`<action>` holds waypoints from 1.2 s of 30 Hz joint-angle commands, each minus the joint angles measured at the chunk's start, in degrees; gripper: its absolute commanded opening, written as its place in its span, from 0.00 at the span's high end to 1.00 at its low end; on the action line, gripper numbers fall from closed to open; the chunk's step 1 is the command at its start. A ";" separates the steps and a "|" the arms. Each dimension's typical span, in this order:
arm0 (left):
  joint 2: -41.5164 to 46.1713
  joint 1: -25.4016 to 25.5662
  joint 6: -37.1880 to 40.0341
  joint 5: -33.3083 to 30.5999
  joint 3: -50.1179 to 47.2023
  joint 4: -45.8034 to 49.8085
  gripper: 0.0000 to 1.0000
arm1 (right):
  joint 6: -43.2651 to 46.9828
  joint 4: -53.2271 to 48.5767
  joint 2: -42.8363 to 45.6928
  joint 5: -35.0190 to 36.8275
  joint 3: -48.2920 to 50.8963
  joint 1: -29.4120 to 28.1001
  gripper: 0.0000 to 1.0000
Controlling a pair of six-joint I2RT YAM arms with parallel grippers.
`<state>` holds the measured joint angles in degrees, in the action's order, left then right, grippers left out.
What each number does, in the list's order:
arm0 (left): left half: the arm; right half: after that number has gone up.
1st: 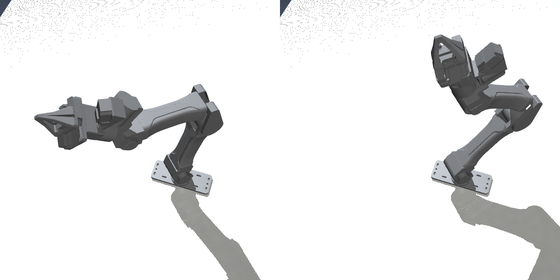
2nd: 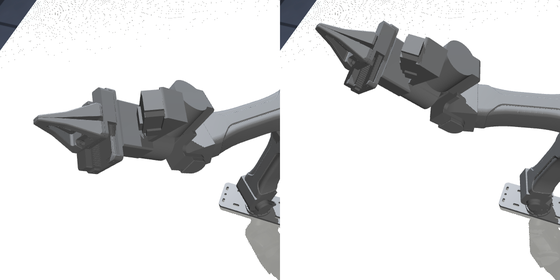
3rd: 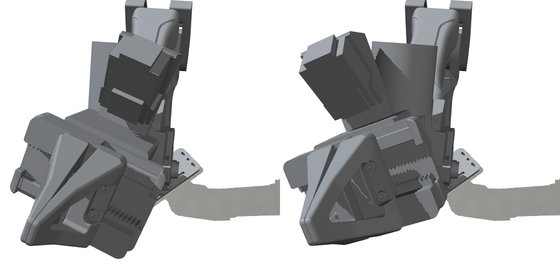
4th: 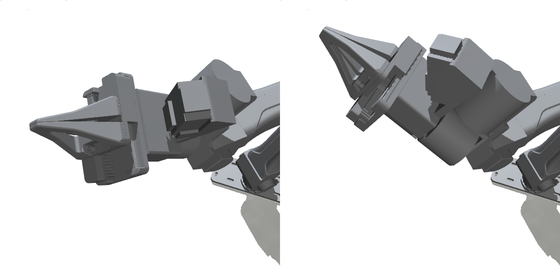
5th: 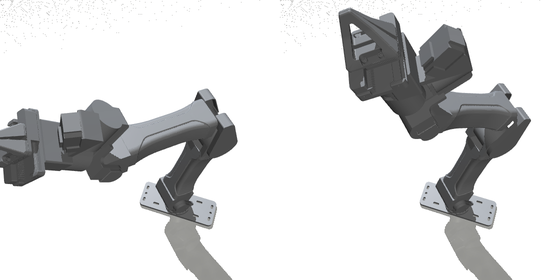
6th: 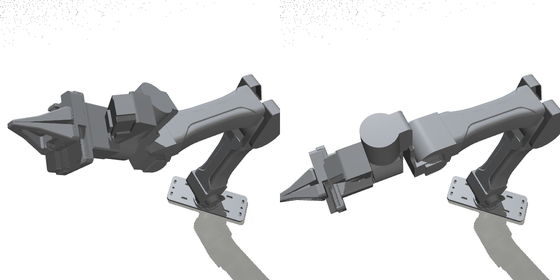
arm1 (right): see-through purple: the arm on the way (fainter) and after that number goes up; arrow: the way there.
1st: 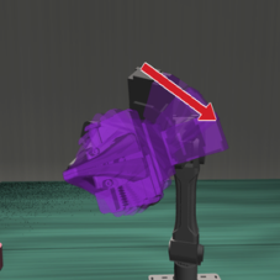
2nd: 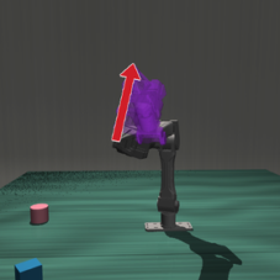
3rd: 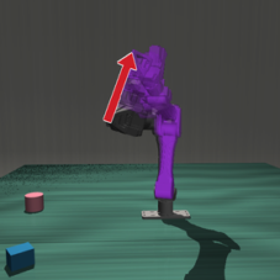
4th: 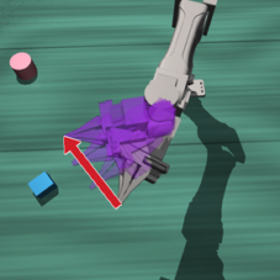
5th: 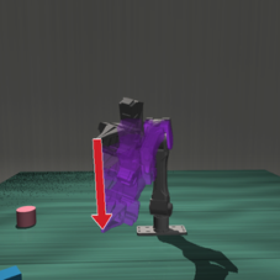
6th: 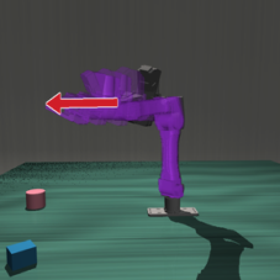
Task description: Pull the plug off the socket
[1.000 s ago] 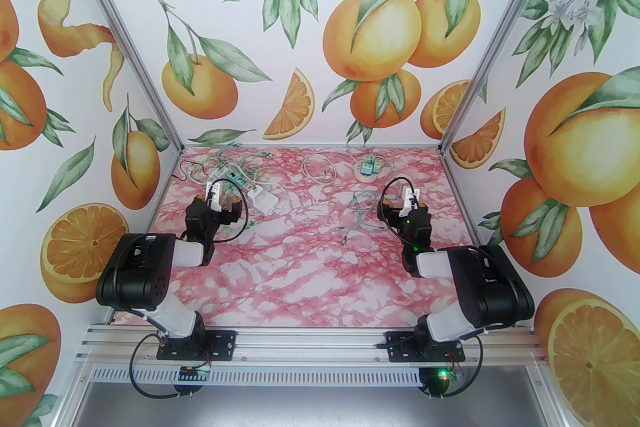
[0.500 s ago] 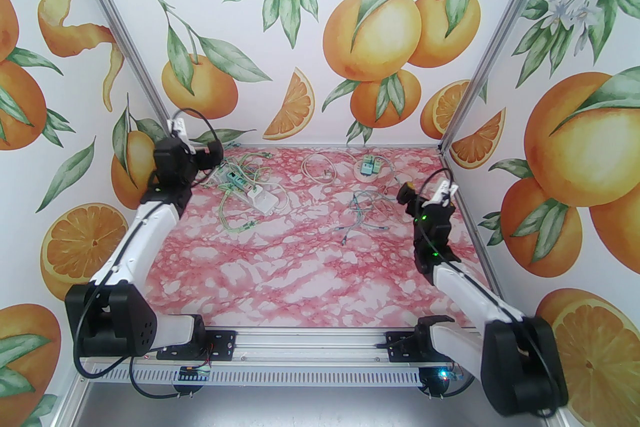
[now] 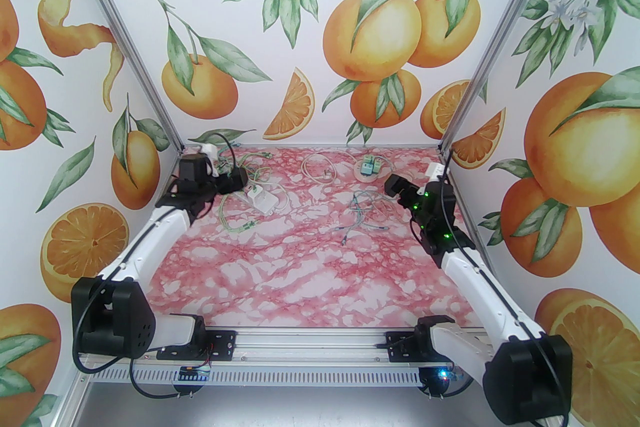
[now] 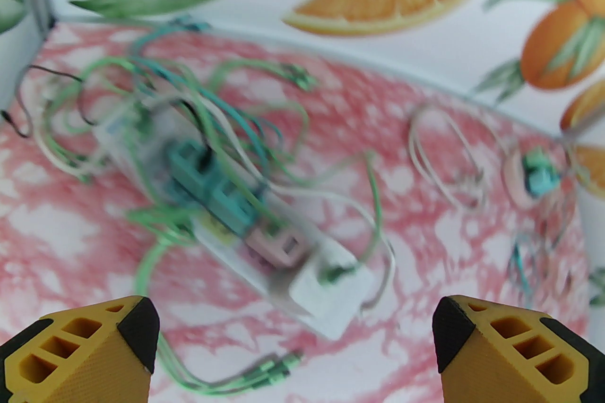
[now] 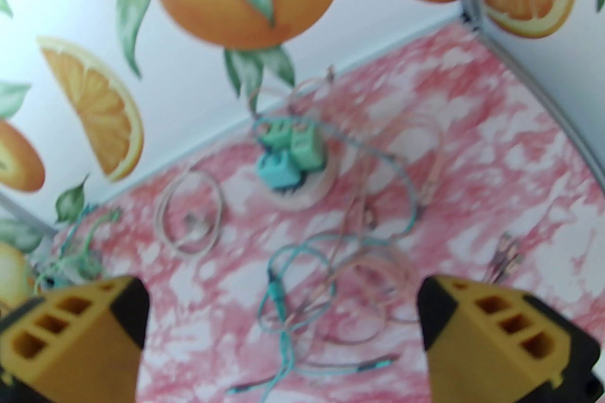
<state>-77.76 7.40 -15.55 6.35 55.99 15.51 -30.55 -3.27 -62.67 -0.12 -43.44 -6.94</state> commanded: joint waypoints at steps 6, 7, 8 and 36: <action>-0.24 4.19 3.03 0.42 -5.91 -5.68 0.04 | 4.03 -7.95 -0.78 -1.85 -4.14 -6.47 0.00; -1.18 4.38 2.95 0.55 -5.93 -6.45 0.05 | 4.47 -8.43 -0.78 -2.11 -4.35 -6.77 0.00; -2.43 4.50 2.89 0.60 -5.46 -6.60 0.09 | 4.82 -9.16 -0.85 -2.21 -4.74 -7.02 0.00; -33.77 13.10 -19.35 -26.28 26.61 17.16 0.18 | 6.55 -9.80 3.18 -2.15 -2.70 -7.87 0.00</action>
<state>-109.32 19.88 -30.83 -16.29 79.07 27.90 -24.97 -13.80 -59.88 -1.96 -46.59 -14.41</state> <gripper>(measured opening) 0.819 0.998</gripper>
